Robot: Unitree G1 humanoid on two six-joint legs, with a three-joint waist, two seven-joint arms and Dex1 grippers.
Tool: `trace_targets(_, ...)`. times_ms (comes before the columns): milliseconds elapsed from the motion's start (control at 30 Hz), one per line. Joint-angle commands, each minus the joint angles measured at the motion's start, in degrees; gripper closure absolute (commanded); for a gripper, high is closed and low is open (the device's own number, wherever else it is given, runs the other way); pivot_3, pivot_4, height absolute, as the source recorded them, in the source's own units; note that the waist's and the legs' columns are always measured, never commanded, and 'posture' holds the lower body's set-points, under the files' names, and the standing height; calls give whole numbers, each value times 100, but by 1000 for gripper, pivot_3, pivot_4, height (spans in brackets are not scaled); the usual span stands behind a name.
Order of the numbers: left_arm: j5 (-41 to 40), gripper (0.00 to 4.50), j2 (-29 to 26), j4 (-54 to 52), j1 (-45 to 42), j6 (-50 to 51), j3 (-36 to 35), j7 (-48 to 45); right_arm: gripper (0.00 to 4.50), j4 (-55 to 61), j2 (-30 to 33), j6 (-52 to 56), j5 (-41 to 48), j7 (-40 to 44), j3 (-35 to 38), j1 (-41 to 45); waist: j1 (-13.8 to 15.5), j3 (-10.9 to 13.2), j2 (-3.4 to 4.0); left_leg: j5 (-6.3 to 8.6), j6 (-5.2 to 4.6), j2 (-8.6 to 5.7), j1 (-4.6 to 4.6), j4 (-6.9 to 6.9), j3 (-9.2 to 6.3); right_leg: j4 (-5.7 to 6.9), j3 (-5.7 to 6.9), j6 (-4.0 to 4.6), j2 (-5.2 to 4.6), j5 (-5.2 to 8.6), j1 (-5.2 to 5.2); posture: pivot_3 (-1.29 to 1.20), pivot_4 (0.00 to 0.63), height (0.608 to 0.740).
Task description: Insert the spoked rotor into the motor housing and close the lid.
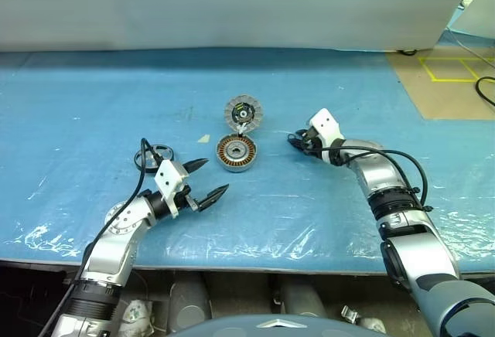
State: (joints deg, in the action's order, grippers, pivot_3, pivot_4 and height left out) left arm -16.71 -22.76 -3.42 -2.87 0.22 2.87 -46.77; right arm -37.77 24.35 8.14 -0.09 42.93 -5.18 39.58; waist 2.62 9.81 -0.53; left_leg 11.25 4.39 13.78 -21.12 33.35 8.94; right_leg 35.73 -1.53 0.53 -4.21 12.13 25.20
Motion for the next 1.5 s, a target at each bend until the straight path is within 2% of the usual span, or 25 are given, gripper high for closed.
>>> trace_targets(33,0,0,-58,-168,19,-63,5,-39,2816,-6,-10,-45,42,-10,64,107,0,0,0,0,0,0,0,0,0,0,0,0,0,0,0,0,150,740)
trace_targets(267,5,0,-63,-173,12,-60,-3,-54,2816,-28,-26,32,26,51,0,50,0,0,0,0,0,0,1,0,0,0,0,0,0,0,0,0,150,740)
trace_targets(433,11,0,-71,-181,23,-59,-14,-53,3847,33,-54,90,66,112,14,36,0,0,0,0,0,0,2,0,0,0,0,0,0,0,-1,0,150,740)
trace_targets(633,-107,0,-129,-295,122,-83,-148,-49,3847,209,-97,110,161,116,80,73,-6,0,0,0,0,1,3,0,0,0,0,0,0,0,-1,0,150,740)
trace_targets(800,-243,0,-134,-365,123,-127,-295,-32,3847,1099,-94,384,920,1074,219,-45,-4,1,1,1,-2,1,1,-2,0,0,0,0,0,0,1,0,150,740)
trace_targets(900,-170,0,-195,-333,113,-128,-285,-49,3847,1874,45,1114,1520,1842,152,-214,12,1,1,3,-4,2,0,-4,0,-3,0,0,1,0,0,0,150,740)
trace_targets(1067,-190,0,-245,-303,100,-119,-277,-72,3847,2927,196,1906,1921,2279,-87,-393,38,1,1,3,-5,3,0,-6,0,-5,0,0,0,0,-1,0,150,740)
trace_targets(1267,-172,0,-265,-274,62,-104,-270,-73,3847,3179,-231,1708,1511,1812,-621,-370,-11,1,1,1,-1,4,5,-6,0,-2,0,0,1,1,0,0,150,740)
trace_targets(1500,-149,0,-305,-336,120,-79,-286,-52,3847,2449,-713,1357,850,1132,-980,-32,-7,0,1,0,3,1,-1,-9,0,-8,0,-1,0,1,1,0,150,740)
